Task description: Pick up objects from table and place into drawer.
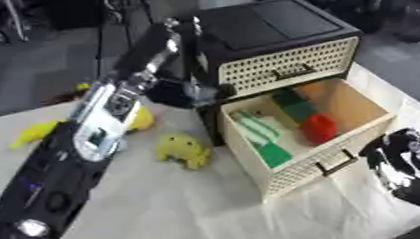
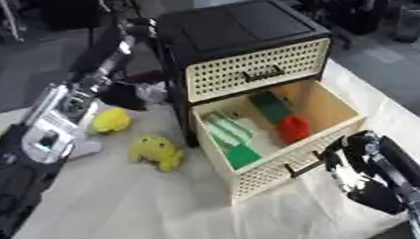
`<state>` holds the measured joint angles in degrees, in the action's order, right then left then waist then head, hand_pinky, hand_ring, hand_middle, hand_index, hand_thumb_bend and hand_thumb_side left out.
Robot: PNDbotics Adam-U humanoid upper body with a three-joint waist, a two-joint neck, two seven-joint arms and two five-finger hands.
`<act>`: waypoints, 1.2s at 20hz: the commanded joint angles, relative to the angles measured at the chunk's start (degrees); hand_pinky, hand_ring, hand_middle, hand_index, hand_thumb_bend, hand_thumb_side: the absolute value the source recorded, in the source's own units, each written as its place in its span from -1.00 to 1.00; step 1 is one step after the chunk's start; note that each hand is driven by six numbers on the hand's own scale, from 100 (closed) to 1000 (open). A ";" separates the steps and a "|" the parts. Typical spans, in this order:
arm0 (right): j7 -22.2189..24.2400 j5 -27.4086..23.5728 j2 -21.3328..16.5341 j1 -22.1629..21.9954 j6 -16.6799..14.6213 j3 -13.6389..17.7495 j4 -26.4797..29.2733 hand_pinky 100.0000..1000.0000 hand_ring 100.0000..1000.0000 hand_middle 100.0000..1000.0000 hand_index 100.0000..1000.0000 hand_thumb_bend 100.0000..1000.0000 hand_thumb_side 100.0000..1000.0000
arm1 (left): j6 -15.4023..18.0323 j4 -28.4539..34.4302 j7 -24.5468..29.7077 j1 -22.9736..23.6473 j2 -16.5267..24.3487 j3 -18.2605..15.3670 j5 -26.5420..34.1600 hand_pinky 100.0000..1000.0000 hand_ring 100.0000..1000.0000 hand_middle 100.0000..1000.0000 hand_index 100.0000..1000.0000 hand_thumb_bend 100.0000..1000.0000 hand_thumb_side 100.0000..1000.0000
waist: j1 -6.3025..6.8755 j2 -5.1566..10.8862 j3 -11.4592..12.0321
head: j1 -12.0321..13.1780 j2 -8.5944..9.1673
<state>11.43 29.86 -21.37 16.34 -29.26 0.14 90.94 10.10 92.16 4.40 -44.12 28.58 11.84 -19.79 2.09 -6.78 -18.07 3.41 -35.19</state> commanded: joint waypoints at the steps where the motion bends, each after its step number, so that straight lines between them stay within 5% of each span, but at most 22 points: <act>1: 0.27 -0.45 -2.85 -1.14 -0.36 -0.02 1.02 -1.00 -0.95 -0.66 0.00 -1.00 0.56 | -4.46 8.33 -0.04 3.50 6.95 -5.22 9.07 0.13 -0.08 0.11 0.40 0.11 0.50 | -0.55 1.41 0.95 | -1.22 -1.90; 3: 0.47 -0.44 -3.53 -2.50 -0.76 -0.19 0.92 -1.00 -0.85 -0.56 -0.01 -1.00 0.57 | -6.25 11.03 -0.91 7.79 9.73 -8.17 11.80 0.13 -0.09 0.11 0.40 0.10 0.50 | -0.82 2.01 2.07 | -1.63 -2.58; 4: 0.58 -0.39 -3.81 -3.15 -0.97 -0.23 0.89 -1.00 -0.78 -0.50 -0.01 -1.00 0.58 | -6.93 11.97 -1.58 10.09 10.90 -9.66 12.59 0.13 -0.09 0.11 0.40 -0.24 0.62 | -0.95 2.22 2.48 | -1.73 -2.87; 5: 0.70 -0.29 -4.02 -3.75 -1.13 -0.24 0.82 -1.00 -0.72 -0.45 -0.01 -1.00 0.59 | -7.58 12.67 -2.28 12.26 11.81 -10.98 13.12 0.13 -0.09 0.11 0.40 0.08 0.51 | -1.08 2.32 2.78 | -1.88 -3.06; 10: 3.04 1.69 -5.39 -6.35 -2.47 -0.51 -0.32 -0.95 -0.33 -0.13 -0.05 -1.00 0.62 | -9.52 14.73 -5.28 21.14 12.97 -15.88 13.64 0.12 -0.10 0.11 0.40 0.04 0.56 | -1.71 2.28 3.71 | -2.57 -3.64; 24: 6.15 13.54 -5.34 -2.21 -1.35 0.83 -11.56 -0.14 0.40 0.47 0.33 -1.00 1.00 | -10.88 18.66 -8.65 26.16 10.24 -19.80 13.60 0.13 -0.09 0.11 0.40 0.04 0.53 | -1.59 2.82 6.53 | -3.14 -5.20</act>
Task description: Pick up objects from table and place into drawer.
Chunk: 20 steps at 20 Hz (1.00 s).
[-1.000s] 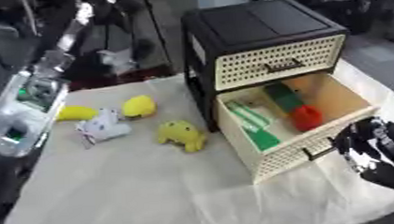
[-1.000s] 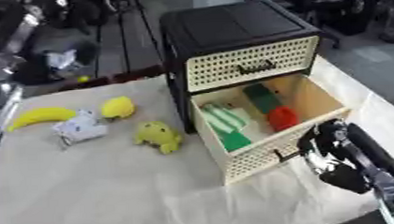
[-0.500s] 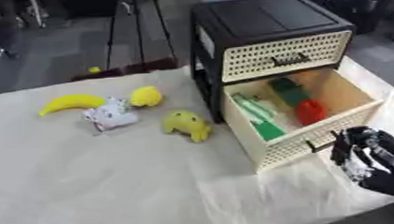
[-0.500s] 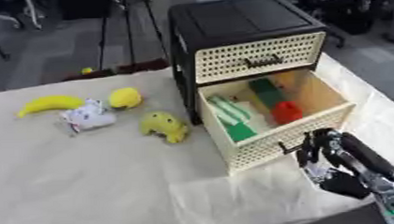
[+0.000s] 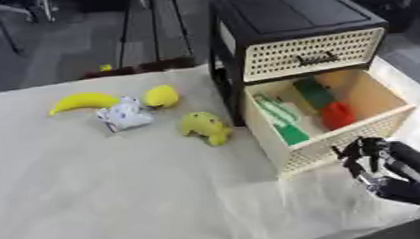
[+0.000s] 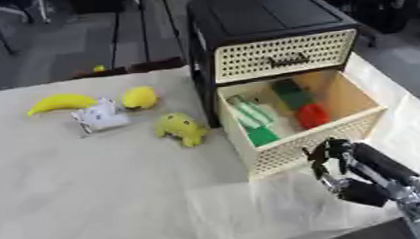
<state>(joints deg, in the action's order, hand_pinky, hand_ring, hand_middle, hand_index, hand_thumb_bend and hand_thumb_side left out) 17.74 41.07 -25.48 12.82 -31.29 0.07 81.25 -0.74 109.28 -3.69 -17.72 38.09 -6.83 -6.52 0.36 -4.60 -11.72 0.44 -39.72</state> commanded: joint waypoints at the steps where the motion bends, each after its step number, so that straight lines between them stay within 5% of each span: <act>1: -0.39 3.32 -1.16 1.79 0.99 1.18 -3.04 -0.13 0.41 0.47 0.34 -1.00 1.00 | -0.08 1.85 -0.71 -0.02 0.56 -1.29 0.36 0.13 -0.09 0.12 0.40 0.04 0.53 | 0.22 0.68 0.36 | -0.26 -0.73; 10: -3.71 10.86 -0.64 4.95 2.08 2.37 -12.58 -0.08 0.44 0.50 0.37 -1.00 1.00 | -0.76 2.97 -1.75 1.50 -0.49 -2.50 0.59 0.12 -0.09 0.11 0.40 0.03 0.54 | 0.68 0.95 1.48 | -0.73 -1.09; 20: -6.05 13.45 -0.01 11.07 1.22 2.20 -14.95 -0.07 0.45 0.50 0.39 -1.00 1.00 | -0.82 2.73 -1.28 1.94 -1.37 -2.33 0.54 0.12 -0.10 0.11 0.40 0.02 0.55 | 0.90 0.96 2.83 | -1.37 -0.93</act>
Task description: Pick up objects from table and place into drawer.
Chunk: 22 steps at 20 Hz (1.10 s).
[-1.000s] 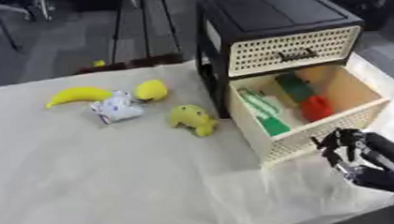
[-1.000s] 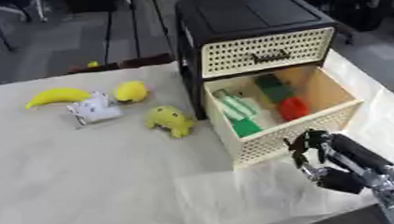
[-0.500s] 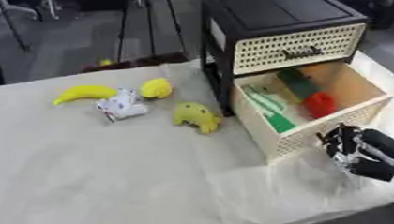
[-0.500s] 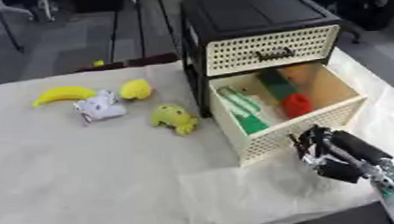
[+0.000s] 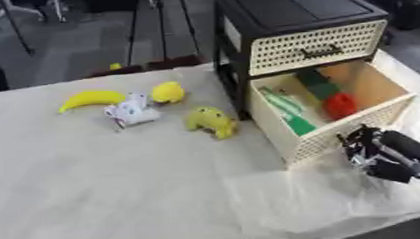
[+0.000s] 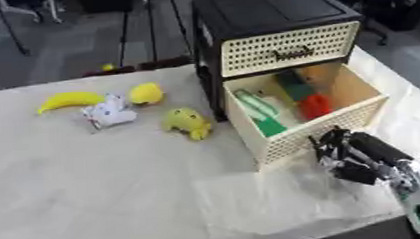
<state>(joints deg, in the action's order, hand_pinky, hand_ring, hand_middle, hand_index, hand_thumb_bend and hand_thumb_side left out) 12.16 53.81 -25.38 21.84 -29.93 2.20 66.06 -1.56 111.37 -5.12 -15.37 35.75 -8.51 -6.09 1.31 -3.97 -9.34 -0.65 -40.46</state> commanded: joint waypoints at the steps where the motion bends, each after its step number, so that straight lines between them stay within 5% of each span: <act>1: -0.48 0.76 -0.03 2.60 -0.25 -0.01 0.29 -0.07 0.45 0.50 0.39 -1.00 1.00 | -0.01 0.62 0.18 -0.40 0.90 -0.62 0.11 0.12 -0.10 0.11 0.40 0.02 0.55 | -0.02 0.32 0.62 | -0.34 -0.16; 22: 1.36 2.35 2.04 14.03 -2.26 -1.97 -3.78 -0.04 0.42 0.58 0.40 -1.00 1.00 | 0.10 0.58 1.48 -0.61 -0.20 0.15 0.08 0.12 -0.10 0.10 0.40 0.00 0.57 | 0.16 0.28 4.09 | -1.36 0.94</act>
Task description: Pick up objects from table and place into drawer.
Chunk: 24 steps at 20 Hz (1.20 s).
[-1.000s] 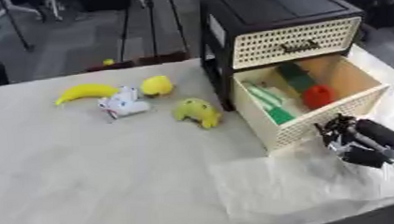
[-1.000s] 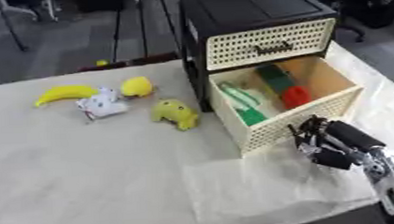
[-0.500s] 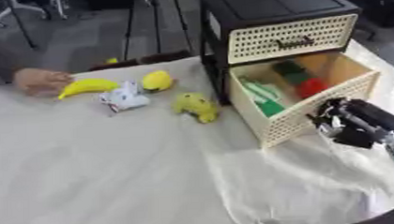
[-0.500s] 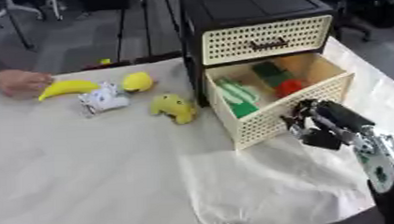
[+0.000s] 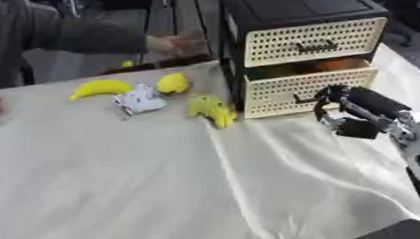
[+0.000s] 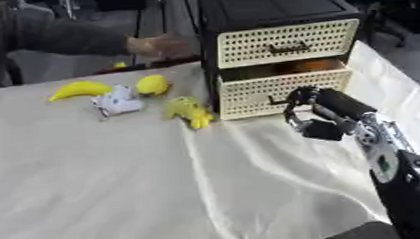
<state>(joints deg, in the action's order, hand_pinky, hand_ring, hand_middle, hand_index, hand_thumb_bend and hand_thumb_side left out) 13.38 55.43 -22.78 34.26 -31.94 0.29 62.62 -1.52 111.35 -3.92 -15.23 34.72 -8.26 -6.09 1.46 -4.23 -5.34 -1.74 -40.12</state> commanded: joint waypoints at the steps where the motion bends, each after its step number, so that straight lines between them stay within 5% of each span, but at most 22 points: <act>1: 0.15 0.87 -0.37 1.88 -0.36 -0.15 -0.59 -0.04 0.42 0.58 0.40 -1.00 1.00 | 0.06 0.62 0.30 -0.74 0.80 -0.09 0.11 0.12 -0.10 0.10 0.40 0.00 0.57 | 0.02 0.52 0.23 | -0.29 0.63; 14: -0.01 3.23 1.29 5.44 0.47 0.33 -3.71 -0.01 0.46 0.62 0.43 -1.00 1.00 | 0.15 0.79 0.98 -0.96 0.36 0.15 0.30 0.13 -0.10 0.11 0.40 -0.02 0.58 | 0.10 0.63 1.48 | -0.83 0.73; 24: -1.98 7.01 -1.89 7.78 2.51 1.63 -9.08 0.06 0.50 0.58 0.46 -1.00 1.00 | 0.33 0.48 1.19 -0.77 -0.14 0.00 0.39 0.14 -0.11 0.09 0.40 -0.02 0.58 | 0.24 0.69 2.78 | -1.31 0.98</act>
<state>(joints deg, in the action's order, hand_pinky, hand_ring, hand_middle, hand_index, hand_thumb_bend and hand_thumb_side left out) 11.80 61.60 -22.35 40.64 -29.81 1.28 53.72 -1.27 111.35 -2.85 -15.29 33.70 -7.91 -5.93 1.68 -4.23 -2.66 -2.88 -39.64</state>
